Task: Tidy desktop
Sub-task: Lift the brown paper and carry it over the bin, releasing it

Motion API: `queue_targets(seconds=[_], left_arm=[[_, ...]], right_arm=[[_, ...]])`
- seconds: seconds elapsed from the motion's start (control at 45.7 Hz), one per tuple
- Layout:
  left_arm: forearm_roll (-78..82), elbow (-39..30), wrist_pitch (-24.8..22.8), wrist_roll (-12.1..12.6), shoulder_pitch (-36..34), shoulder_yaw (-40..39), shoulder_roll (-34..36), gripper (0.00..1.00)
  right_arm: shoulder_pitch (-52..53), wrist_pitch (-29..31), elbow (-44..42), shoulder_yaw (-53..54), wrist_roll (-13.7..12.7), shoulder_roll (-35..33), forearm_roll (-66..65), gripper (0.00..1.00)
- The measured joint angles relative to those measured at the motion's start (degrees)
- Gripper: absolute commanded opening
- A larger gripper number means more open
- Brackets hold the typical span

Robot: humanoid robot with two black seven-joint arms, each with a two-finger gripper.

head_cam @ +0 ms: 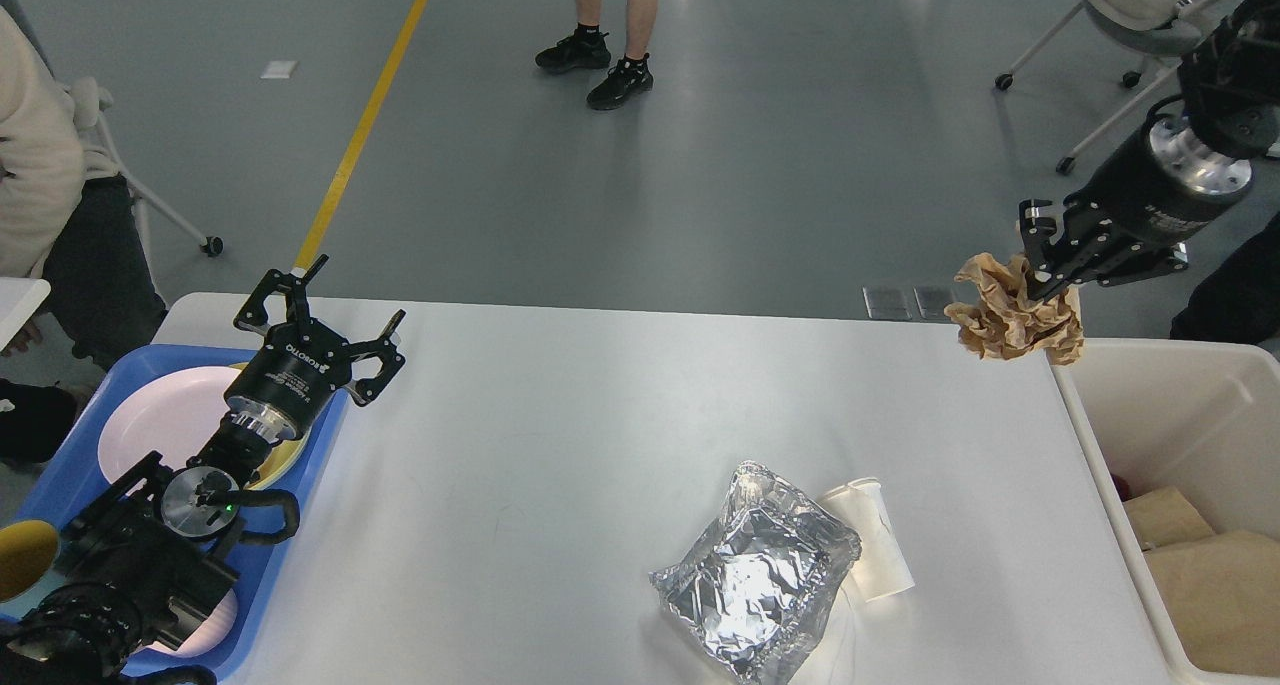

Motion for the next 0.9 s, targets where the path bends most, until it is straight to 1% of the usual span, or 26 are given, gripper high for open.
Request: queue_targets(seconds=[0.219, 0.329, 0.504, 0.679, 0.898], left_arm=[[0.0, 0.0, 0.0, 0.0, 0.0, 0.0, 0.0, 0.97], [0.0, 0.0, 0.0, 0.0, 0.0, 0.0, 0.0, 0.97], [0.0, 0.0, 0.0, 0.0, 0.0, 0.0, 0.0, 0.97], [0.0, 0.0, 0.0, 0.0, 0.0, 0.0, 0.0, 0.97], [0.0, 0.0, 0.0, 0.0, 0.0, 0.0, -0.02, 0.97]], right_arm=[[7.73, 0.01, -0.82, -0.71, -0.08, -1.2, -2.99, 0.0], [8.61, 0.01, -2.13, -1.2, -0.08, -1.65, -4.88, 0.0], [8.72, 0.01, -5.14, -4.04, -0.1, -4.19, -6.58, 0.0], [6.65, 0.01, -8.97, -5.41, -0.1, -8.48, -7.04, 0.0], [-0.18, 0.01, -12.77, -5.5, -0.12, -14.44, -7.87, 0.0]])
